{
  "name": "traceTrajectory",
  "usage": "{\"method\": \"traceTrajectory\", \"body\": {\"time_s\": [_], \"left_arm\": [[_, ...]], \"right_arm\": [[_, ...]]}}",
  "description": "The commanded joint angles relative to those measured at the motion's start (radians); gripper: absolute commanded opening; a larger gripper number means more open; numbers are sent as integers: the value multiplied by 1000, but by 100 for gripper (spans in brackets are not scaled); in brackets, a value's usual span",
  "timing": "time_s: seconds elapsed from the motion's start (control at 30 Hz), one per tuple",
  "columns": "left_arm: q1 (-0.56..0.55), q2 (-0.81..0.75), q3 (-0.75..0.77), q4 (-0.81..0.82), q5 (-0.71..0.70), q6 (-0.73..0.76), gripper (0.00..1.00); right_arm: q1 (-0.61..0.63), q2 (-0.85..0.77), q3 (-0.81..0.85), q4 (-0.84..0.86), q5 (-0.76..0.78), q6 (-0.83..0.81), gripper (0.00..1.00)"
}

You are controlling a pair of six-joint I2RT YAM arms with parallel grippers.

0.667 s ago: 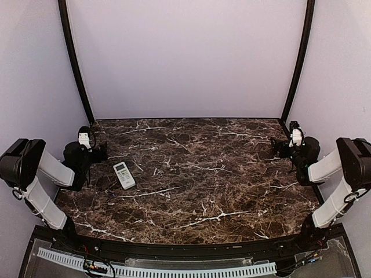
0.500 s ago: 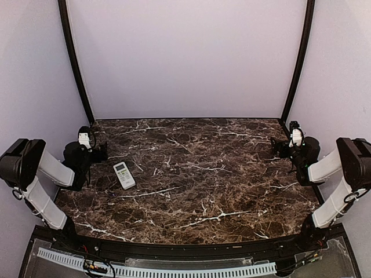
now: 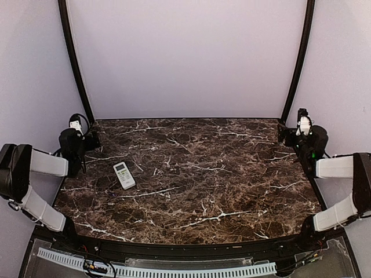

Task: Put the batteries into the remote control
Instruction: Pick up the remote control from the center of the board.

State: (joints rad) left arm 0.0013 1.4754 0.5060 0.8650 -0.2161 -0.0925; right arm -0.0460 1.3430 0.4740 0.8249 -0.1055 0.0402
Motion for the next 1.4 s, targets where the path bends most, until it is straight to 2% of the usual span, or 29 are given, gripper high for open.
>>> {"method": "traceTrajectory", "body": {"time_s": [0.0,0.03,0.13,0.17,0.2,0.23,0.3,0.37,0.47,0.6,0.67,0.73,0.87,1.23,1.37], "left_arm": [[10,-133,138,-285,-107,-124,95],[8,-156,159,-384,-98,-191,93],[-134,-172,284,-633,-154,-311,92],[-164,-163,312,-795,-174,-403,92],[-221,-155,366,-875,-199,-452,92],[-246,-133,387,-1021,-205,-550,92],[-315,-98,422,-1153,-211,-661,97],[-364,-65,429,-1215,-219,-733,99],[-388,9,462,-1255,-226,-751,99],[-389,153,555,-1274,-169,-621,99],[-389,240,615,-1374,-142,-620,99],[-388,288,632,-1403,-134,-626,99],[-383,294,595,-1349,-117,-601,99],[-339,351,568,-1303,41,-560,99],[-337,372,559,-1280,104,-526,95]], "right_arm": [[0,-97,125,-250,-51,110,98],[3,-109,156,-302,-81,140,98],[35,-120,254,-479,-125,218,94],[71,-118,288,-537,-119,224,94],[116,-115,318,-592,-88,216,94],[161,-112,357,-671,-41,204,94],[247,-105,403,-771,71,186,94],[308,-97,428,-848,145,201,95],[371,-90,425,-882,141,222,95],[466,-54,415,-892,153,220,95],[493,-37,418,-909,167,233,96],[509,-32,417,-918,172,245,96],[520,-36,387,-894,157,246,96],[525,-16,400,-915,163,229,96],[526,-13,403,-913,166,224,97]]}}
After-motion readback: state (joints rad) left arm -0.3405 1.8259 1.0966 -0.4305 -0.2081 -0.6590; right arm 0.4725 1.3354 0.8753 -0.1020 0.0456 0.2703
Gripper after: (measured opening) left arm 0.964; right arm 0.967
